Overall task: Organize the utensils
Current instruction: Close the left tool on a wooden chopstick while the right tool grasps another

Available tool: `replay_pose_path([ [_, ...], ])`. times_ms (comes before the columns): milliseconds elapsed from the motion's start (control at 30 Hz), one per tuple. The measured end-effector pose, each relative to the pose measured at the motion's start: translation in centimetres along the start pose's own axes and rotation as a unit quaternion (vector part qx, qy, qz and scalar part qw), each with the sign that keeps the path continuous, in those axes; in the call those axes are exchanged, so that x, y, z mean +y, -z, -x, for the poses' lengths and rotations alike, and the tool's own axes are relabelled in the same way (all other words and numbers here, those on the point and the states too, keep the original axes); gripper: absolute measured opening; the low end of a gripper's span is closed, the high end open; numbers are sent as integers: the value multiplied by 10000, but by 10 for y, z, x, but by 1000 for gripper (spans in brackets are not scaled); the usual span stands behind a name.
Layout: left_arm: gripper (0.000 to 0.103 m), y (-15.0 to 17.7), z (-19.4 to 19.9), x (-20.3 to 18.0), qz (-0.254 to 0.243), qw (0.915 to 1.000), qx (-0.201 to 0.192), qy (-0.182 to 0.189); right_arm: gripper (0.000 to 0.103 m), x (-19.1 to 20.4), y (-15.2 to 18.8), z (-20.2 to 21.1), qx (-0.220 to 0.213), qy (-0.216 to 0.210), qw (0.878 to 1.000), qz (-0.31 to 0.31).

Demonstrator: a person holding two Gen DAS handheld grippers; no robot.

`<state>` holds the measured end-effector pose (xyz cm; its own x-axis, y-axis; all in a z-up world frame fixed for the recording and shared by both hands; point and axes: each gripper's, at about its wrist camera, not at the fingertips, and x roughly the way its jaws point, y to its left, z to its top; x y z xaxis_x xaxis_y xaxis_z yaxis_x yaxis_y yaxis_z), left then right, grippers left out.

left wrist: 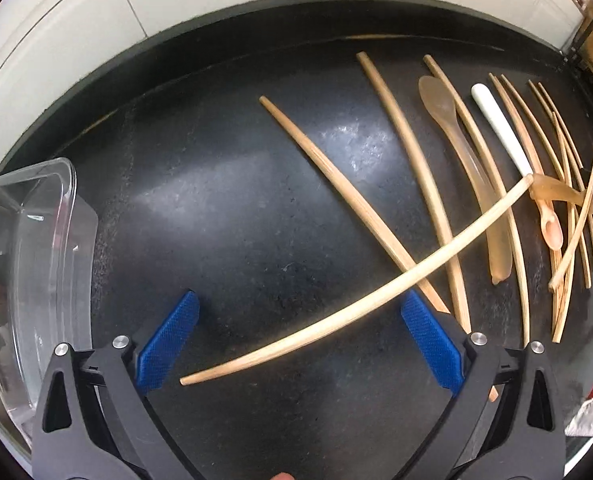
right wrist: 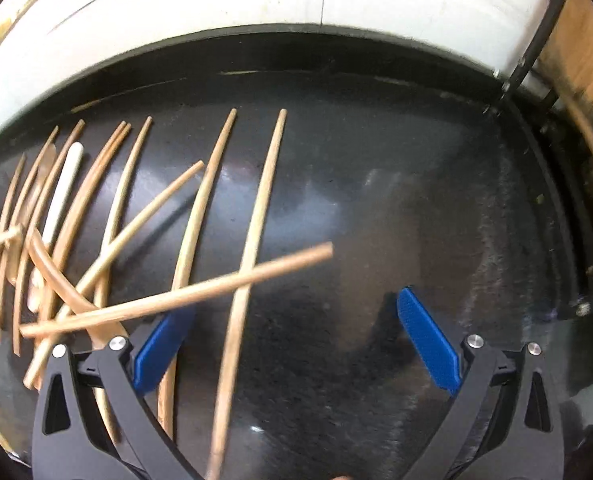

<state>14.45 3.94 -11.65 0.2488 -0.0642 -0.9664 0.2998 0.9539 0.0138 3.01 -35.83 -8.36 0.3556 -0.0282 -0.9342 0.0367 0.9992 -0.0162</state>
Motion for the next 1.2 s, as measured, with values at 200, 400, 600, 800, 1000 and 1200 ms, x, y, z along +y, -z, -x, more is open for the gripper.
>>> replay_pose_path([
  [200,98,7,-3,-6,-34,9989,-457,-7,98,4,-3,-7,-67,48,9999,-120],
  [400,98,13,-7,-32,-641,9953,-712,159,98,8,-2,-6,-76,-21,10000,45],
  [600,96,19,-8,-51,-786,9938,-754,225,97,14,2,-4,-94,7,10000,9],
  [800,6,16,7,-79,-654,9893,-1296,-118,7,39,9,13,-485,-118,9982,325],
  [1000,5,11,10,-84,172,9907,-1290,406,7,36,9,17,-361,38,9993,30],
  [1200,5,23,50,-84,768,9808,-1641,725,7,16,20,59,-613,-229,9978,-144],
])
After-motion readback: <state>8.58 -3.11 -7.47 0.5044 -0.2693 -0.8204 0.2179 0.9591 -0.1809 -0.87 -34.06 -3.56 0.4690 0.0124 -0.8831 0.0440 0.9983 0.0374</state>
